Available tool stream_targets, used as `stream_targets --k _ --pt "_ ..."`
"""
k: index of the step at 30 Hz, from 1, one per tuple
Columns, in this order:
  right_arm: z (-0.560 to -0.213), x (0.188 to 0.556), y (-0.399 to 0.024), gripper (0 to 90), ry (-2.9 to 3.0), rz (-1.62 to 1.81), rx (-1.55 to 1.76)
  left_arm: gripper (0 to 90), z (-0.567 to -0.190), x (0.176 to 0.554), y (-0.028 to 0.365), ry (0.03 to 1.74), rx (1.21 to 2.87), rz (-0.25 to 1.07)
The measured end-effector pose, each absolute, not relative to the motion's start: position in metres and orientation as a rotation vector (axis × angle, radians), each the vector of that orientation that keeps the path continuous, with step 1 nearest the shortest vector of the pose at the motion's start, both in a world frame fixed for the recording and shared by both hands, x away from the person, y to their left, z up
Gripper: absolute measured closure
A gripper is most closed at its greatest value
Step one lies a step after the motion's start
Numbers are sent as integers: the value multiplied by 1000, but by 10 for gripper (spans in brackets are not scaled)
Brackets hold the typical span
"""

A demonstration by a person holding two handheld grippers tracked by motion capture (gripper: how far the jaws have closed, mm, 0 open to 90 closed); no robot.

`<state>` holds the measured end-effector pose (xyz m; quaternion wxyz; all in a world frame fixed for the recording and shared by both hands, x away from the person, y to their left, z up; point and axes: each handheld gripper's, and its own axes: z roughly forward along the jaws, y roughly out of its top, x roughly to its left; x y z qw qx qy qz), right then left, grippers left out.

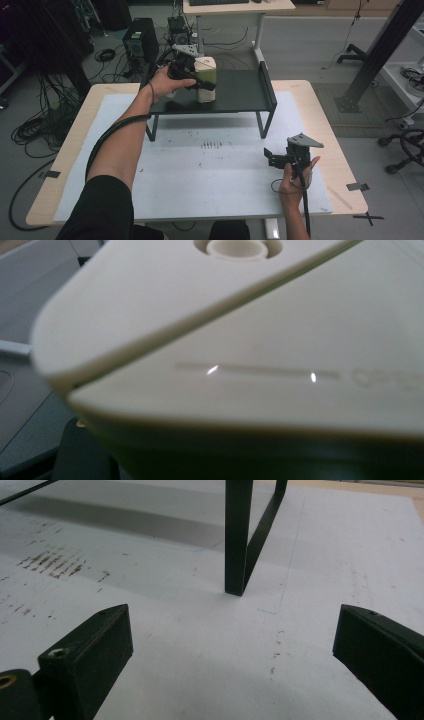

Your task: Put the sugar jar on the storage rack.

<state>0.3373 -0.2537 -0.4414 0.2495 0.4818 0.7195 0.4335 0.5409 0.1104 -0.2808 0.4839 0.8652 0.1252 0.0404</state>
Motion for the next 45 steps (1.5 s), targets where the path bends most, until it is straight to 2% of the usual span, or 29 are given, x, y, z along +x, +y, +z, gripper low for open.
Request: stream_targets --k 45 --pt "-442 338 -252 25 1973 1173 1312 278 -282 540 109 326 2107 96"
